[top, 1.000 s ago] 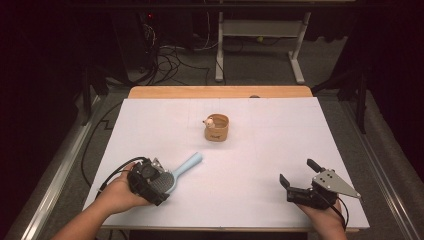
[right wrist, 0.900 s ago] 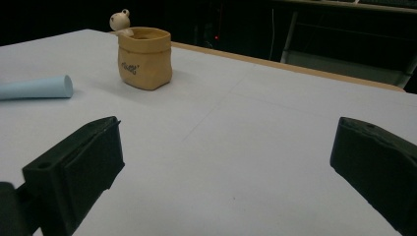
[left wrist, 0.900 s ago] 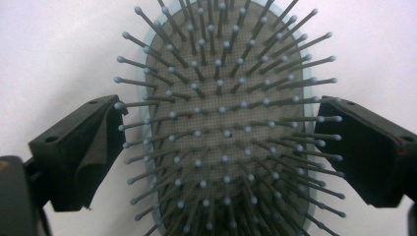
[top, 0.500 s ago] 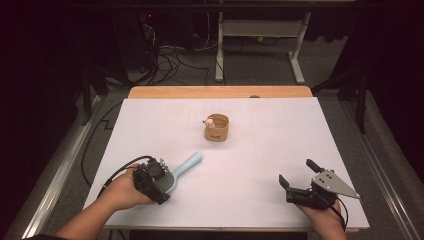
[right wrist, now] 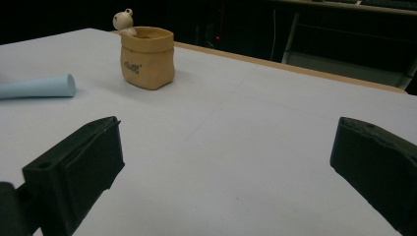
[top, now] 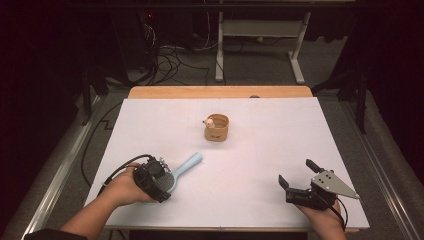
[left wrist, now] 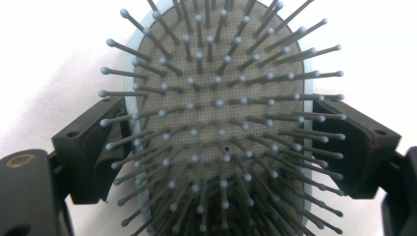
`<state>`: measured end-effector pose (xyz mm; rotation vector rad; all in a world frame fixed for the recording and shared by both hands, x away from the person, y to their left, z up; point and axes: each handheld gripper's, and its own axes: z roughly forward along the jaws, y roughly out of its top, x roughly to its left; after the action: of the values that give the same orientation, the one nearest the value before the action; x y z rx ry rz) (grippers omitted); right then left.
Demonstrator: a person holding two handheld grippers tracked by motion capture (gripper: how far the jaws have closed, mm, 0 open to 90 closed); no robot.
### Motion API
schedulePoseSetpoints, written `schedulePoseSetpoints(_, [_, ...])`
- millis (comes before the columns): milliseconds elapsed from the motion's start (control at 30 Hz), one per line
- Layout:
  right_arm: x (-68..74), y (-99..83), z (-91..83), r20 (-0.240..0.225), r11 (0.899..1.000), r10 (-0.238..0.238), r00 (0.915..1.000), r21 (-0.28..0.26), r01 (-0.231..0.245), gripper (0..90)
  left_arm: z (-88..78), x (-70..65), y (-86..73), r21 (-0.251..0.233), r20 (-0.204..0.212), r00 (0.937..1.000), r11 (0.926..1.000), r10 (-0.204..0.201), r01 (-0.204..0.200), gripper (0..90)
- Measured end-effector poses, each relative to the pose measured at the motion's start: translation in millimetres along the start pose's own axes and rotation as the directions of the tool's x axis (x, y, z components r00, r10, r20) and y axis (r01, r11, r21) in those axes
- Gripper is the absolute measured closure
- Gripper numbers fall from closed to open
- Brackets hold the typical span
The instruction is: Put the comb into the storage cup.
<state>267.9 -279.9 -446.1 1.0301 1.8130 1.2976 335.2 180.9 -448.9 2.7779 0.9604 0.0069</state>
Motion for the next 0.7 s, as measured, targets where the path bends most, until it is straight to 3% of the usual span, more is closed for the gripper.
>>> schedulePoseSetpoints(167, [0.0,-0.2,0.1,-0.001,1.0,0.001,1.0,-0.002,-0.001,0.1,2.1,-2.4,2.8,0.02,-0.001,1.0,0.9998,0.001,-0.001,9.5])
schedulePoseSetpoints(433, [1.4,-0.3,0.6,0.0,1.0,-0.004,1.0,0.002,0.004,0.1,-1.2,1.1,-5.0,-0.037,-0.008,0.9998,0.9992,0.017,-0.018,19.1])
schedulePoseSetpoints(700, [1.7,-0.9,1.3,-0.002,1.0,-0.005,1.0,0.004,0.005,0.0,-1.3,-1.6,-4.1,-0.041,-0.028,0.9978,0.9973,0.059,-0.061,19.9])
